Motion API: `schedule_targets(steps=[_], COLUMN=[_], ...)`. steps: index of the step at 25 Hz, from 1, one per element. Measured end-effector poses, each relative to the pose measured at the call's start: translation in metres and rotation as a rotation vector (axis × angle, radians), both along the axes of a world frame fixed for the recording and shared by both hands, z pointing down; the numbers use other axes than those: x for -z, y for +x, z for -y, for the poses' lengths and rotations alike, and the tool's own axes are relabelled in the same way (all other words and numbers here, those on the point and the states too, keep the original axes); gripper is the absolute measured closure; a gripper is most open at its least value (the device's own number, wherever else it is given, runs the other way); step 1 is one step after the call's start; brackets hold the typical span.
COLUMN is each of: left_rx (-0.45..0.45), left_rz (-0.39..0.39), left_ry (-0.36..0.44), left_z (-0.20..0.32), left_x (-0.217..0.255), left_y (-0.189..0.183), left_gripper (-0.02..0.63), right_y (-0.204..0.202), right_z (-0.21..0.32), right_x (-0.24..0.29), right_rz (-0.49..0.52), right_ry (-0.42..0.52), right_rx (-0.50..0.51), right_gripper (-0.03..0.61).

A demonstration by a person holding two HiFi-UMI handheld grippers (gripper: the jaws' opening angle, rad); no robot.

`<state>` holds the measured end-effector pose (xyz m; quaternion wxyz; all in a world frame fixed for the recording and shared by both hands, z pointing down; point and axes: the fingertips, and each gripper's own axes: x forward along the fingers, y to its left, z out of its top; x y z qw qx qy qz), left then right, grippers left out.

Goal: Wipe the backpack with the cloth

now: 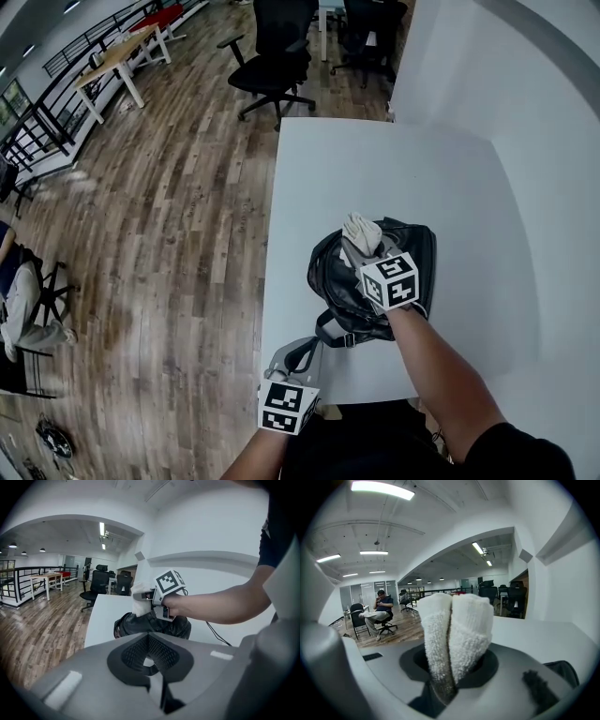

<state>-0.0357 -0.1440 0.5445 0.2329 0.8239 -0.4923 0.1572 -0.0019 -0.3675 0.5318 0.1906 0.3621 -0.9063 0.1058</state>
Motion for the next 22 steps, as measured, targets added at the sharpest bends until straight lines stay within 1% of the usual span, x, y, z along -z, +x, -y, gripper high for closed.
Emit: schedule_targets(steps=[7, 11, 16, 22], left_rx=[0.037, 0.019, 0.033, 0.004], left_rz=[-0.016, -0.013, -0.027, -0.025], left_ry=[-0.009, -0.021, -0.029, -0.029], left_z=[0.011, 0.011, 0.017, 0.022], left_x=[-0.002, -0.012, -0.015, -0.016], left_y=[-0.003, -0.001, 0.0, 0.008], left_gripper=[0.607, 0.607, 0.607, 0.607], right_y=[-0.019, -0.022, -0.014, 0.006], right_z=[0.013, 0.017, 0.024, 0.032], right_x=[-0.018, -0.024, -0.026, -0.023], right_rz=[0.0, -0.017, -0.042, -0.059], right_ry=[-0.029, -0.03, -0.028, -0.022], right_rx=[0.033, 0.046, 0.035, 0.001], right_gripper=[0.479, 0.479, 0.479, 0.479])
